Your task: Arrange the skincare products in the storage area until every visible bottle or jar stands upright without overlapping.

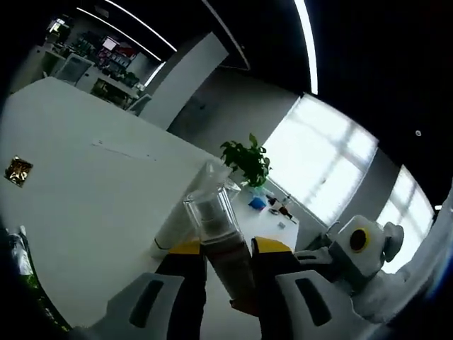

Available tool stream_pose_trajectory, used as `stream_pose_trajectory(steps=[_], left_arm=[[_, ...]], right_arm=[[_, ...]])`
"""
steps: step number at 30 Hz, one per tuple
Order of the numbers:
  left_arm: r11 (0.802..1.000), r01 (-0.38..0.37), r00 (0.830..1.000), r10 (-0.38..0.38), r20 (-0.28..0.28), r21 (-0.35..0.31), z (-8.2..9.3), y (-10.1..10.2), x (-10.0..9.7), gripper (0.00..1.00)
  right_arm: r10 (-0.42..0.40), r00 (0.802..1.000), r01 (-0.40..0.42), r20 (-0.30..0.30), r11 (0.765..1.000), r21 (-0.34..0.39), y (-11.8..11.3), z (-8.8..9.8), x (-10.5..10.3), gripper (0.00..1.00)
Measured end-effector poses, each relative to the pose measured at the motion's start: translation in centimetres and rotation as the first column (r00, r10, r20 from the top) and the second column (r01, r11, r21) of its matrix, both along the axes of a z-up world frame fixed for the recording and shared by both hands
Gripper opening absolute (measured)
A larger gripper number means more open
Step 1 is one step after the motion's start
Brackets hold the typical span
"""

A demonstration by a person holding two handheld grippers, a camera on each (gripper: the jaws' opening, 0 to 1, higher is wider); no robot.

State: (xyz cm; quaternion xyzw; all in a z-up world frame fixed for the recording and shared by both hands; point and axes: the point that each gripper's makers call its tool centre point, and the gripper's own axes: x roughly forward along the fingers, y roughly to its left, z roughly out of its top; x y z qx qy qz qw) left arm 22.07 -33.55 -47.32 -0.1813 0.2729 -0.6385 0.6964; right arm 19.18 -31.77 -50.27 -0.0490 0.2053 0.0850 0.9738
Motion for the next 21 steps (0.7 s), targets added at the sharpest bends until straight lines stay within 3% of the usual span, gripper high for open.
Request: stream_pose_trajectory(steps=[2, 6, 9, 14, 16, 18, 21], left_arm=[[1.000, 0.000, 0.999, -0.001, 0.044, 0.004, 0.0, 0.0, -0.1, 0.19], [1.000, -0.015, 0.997, 0.014, 0.079, 0.016, 0.0, 0.2, 0.3, 0.19], [0.997, -0.068, 0.990, 0.064, 0.123, 0.023, 0.1, 0.7, 1.5, 0.18], [0.993, -0.108, 0.986, 0.101, 0.133, 0.047, -0.5, 1.5, 2.9, 0.18], [0.989, -0.132, 0.974, 0.116, 0.193, 0.069, -0.6, 1.8, 3.4, 0.18], [0.988, -0.130, 0.970, 0.109, 0.216, 0.086, -0.7, 1.7, 3.2, 0.18], [0.987, -0.117, 0.965, 0.087, 0.249, 0.108, -1.1, 1.7, 3.1, 0.18]], right_arm=[[0.006, 1.000, -0.006, -0.009, 1.000, -0.012, 0.0, -0.3, 0.0, 0.14], [0.008, 1.000, -0.008, -0.023, 1.000, -0.013, 0.0, -0.5, -0.1, 0.13], [0.003, 0.999, -0.004, -0.047, 1.000, -0.005, -0.2, -0.9, -0.3, 0.11], [-0.029, 0.999, 0.030, -0.032, 0.999, 0.015, -1.1, -0.4, -0.3, 0.05], [-0.067, 0.998, 0.067, -0.003, 0.994, 0.089, -1.5, 0.4, -0.2, 0.03], [-0.092, 0.996, 0.087, 0.018, 0.983, 0.160, -1.8, 1.0, -0.2, 0.04], [-0.106, 0.994, 0.096, 0.039, 0.977, 0.193, -1.9, 1.4, 0.0, 0.05]])
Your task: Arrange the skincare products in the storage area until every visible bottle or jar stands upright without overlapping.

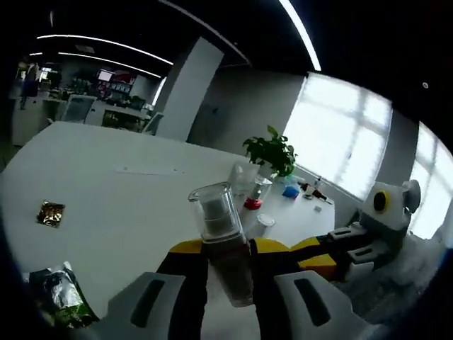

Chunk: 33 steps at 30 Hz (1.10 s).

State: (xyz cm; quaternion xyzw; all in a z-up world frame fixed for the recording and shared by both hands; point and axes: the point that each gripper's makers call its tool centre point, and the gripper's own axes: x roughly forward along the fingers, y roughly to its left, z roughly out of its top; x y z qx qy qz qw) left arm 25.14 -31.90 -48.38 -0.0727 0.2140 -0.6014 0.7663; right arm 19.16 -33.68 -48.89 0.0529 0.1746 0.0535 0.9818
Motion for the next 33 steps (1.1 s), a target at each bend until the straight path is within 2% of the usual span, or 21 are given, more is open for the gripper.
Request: stream_pose_trajectory(steps=[2, 5, 8, 10, 15, 16, 19, 20, 23, 25, 26, 28, 31, 33], left_arm=[[0.999, 0.019, 0.999, -0.020, 0.041, 0.032, -0.3, -0.1, -0.3, 0.18], [0.997, 0.050, 0.997, -0.053, 0.055, 0.051, -0.6, -0.5, -1.1, 0.18], [0.994, 0.084, 0.991, -0.091, 0.098, 0.075, -0.7, -0.9, -2.0, 0.18], [0.989, 0.115, 0.982, -0.127, 0.141, 0.090, -0.8, -1.1, -2.3, 0.18], [0.975, 0.198, 0.963, -0.212, 0.166, 0.098, -0.8, -1.6, -4.3, 0.18], [0.974, 0.207, 0.960, -0.221, 0.170, 0.096, -0.8, -1.7, -4.6, 0.18], [0.964, 0.240, 0.944, -0.259, 0.204, 0.110, -0.8, -1.9, -5.5, 0.18], [0.957, 0.264, 0.931, -0.286, 0.227, 0.122, -0.8, -1.9, -6.0, 0.18], [0.942, 0.306, 0.905, -0.332, 0.267, 0.138, -0.9, -2.0, -7.0, 0.18], [0.928, 0.344, 0.879, -0.371, 0.300, 0.141, -0.6, -2.2, -7.9, 0.18], [0.915, 0.378, 0.854, -0.403, 0.329, 0.140, -0.4, -2.3, -8.8, 0.18], [0.900, 0.412, 0.832, -0.436, 0.344, 0.142, -0.2, -2.3, -9.8, 0.18], [0.883, 0.445, 0.815, -0.468, 0.342, 0.150, -0.4, -2.4, -10.9, 0.18], [0.882, 0.436, 0.810, -0.471, 0.350, 0.179, -1.0, -2.5, -10.8, 0.18]], right_arm=[[-0.012, 1.000, 0.011, 0.013, 1.000, 0.008, -0.3, 0.2, 0.1, 0.07], [-0.026, 0.999, 0.025, 0.035, 0.999, 0.032, -0.4, 0.6, 0.2, 0.14], [-0.040, 0.994, 0.027, 0.097, 0.992, 0.127, -0.2, 1.9, 0.4, 0.16], [-0.049, 0.995, 0.037, 0.083, 0.989, 0.140, -0.6, 1.6, 0.4, 0.18], [-0.052, 0.994, 0.036, 0.098, 0.987, 0.159, -0.4, 1.9, 0.4, 0.30], [-0.026, 0.994, 0.006, 0.108, 0.984, 0.179, 0.2, 2.2, 0.5, 0.35], [-0.033, 0.994, 0.014, 0.102, 0.984, 0.180, 0.1, 2.1, 0.4, 0.36], [-0.033, 0.994, 0.013, 0.107, 0.983, 0.182, 0.1, 2.2, 0.4, 0.36], [-0.028, 0.993, 0.006, 0.111, 0.981, 0.193, 0.3, 2.3, 0.4, 0.35], [-0.022, 0.993, -0.003, 0.115, 0.978, 0.207, 0.5, 2.3, 0.4, 0.35], [-0.019, 0.993, -0.006, 0.115, 0.977, 0.212, 0.6, 2.3, 0.4, 0.35], [-0.009, 0.993, -0.016, 0.115, 0.976, 0.217, 0.8, 2.3, 0.5, 0.36], [0.006, 0.993, -0.031, 0.118, 0.977, 0.213, 1.2, 2.4, 0.5, 0.34], [0.012, 0.994, -0.036, 0.112, 0.976, 0.213, 1.3, 2.2, 0.5, 0.30]])
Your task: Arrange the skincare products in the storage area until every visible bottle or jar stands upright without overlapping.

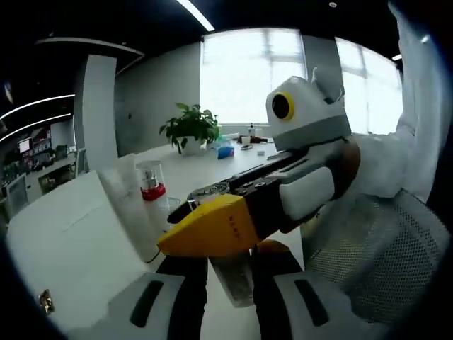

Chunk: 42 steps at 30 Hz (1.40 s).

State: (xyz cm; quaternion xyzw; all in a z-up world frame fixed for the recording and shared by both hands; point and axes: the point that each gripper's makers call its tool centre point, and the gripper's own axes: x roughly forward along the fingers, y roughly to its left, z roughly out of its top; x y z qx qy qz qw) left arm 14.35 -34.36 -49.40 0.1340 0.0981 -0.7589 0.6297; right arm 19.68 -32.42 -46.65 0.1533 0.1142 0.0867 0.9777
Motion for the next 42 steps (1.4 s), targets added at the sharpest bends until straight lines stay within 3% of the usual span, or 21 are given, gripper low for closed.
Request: stream_pose_trajectory(steps=[2, 4, 5, 9, 10, 11, 13, 18, 25, 30, 36, 42], left_arm=[[1.000, -0.007, 1.000, 0.007, -0.001, 0.005, -0.1, 0.1, 0.2, 0.18], [1.000, -0.005, 0.997, 0.003, -0.071, -0.023, 0.5, 0.0, 0.0, 0.18], [0.999, 0.003, 0.997, -0.006, -0.079, -0.032, 0.7, 0.0, 0.0, 0.18], [0.999, 0.025, 0.999, -0.026, -0.045, -0.021, 0.3, 0.1, -0.3, 0.18], [0.999, 0.033, 0.999, -0.034, -0.042, -0.019, 0.2, 0.1, -0.4, 0.18], [0.999, 0.032, 0.999, -0.033, -0.044, -0.020, 0.2, 0.1, -0.4, 0.18], [0.999, 0.034, 0.999, -0.035, -0.041, -0.021, 0.1, 0.1, -0.3, 0.18], [0.998, 0.040, 0.999, -0.041, -0.027, -0.048, 0.2, 0.0, -0.2, 0.19], [0.998, 0.009, 0.999, -0.012, -0.041, -0.064, 0.4, -0.1, 0.5, 0.18], [0.998, -0.015, 0.999, 0.014, -0.030, -0.054, 0.1, -0.2, 0.8, 0.19], [1.000, -0.004, 1.000, 0.003, 0.013, 0.003, -1.2, -0.5, -0.3, 0.23], [0.999, -0.042, 0.998, 0.042, 0.037, 0.016, -1.6, -0.6, 0.3, 0.19]], right_arm=[[-0.001, 1.000, 0.001, -0.002, 1.000, -0.005, -0.1, -0.1, 0.0, 0.28], [-0.001, 1.000, 0.001, 0.000, 1.000, 0.007, 0.0, 0.0, 0.0, 0.28], [0.002, 1.000, -0.002, 0.004, 1.000, 0.016, 0.1, 0.1, 0.0, 0.28], [0.016, 1.000, -0.016, -0.018, 1.000, 0.013, 0.4, -0.2, -0.2, 0.20], [-0.024, 0.999, 0.021, -0.038, 0.996, -0.083, -0.7, -0.7, -0.3, 0.17], [-0.002, 0.999, 0.000, -0.036, 0.999, -0.049, 0.2, -0.5, -0.3, 0.17], [-0.003, 0.999, 0.000, -0.044, 0.997, -0.083, -0.1, -0.9, -0.2, 0.16], [-0.010, 0.999, 0.006, -0.041, 0.996, -0.091, -0.3, -0.8, -0.2, 0.15], [-0.045, 0.999, 0.041, -0.017, 0.982, -0.182, -1.3, -0.3, -0.1, 0.15], [-0.068, 0.998, 0.065, -0.012, 0.983, -0.171, -1.9, 0.0, -0.2, 0.15], [-0.074, 0.997, 0.071, -0.017, 0.987, -0.147, -2.0, -0.1, -0.2, 0.15], [-0.066, 0.998, 0.062, -0.024, 0.988, -0.142, -1.6, -0.1, -0.2, 0.15]])
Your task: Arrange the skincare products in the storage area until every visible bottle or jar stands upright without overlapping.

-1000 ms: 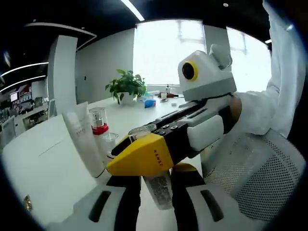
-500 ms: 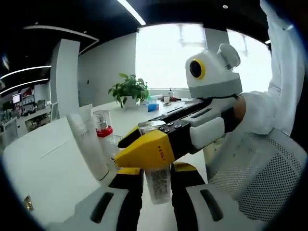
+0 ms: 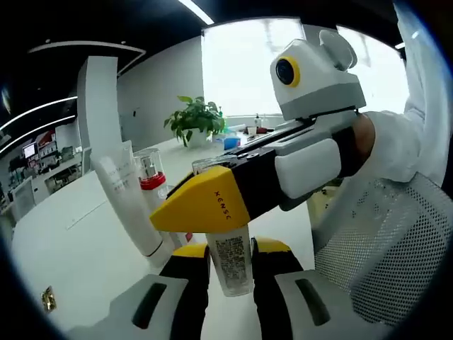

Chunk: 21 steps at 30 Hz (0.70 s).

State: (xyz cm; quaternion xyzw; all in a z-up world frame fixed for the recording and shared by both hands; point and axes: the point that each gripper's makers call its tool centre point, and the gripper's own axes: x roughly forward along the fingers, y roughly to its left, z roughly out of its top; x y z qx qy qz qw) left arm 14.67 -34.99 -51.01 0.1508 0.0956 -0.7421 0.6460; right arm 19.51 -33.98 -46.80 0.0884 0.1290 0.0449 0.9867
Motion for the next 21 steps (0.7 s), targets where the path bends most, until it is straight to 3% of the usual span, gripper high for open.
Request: stream_pose_trajectory(steps=[21], left_arm=[[0.997, -0.055, 0.997, 0.052, 0.060, 0.049, -1.2, 0.6, 1.9, 0.20]], right_arm=[[-0.020, 0.999, 0.020, -0.045, 1.000, 0.001, -0.4, -0.9, -0.1, 0.15]])
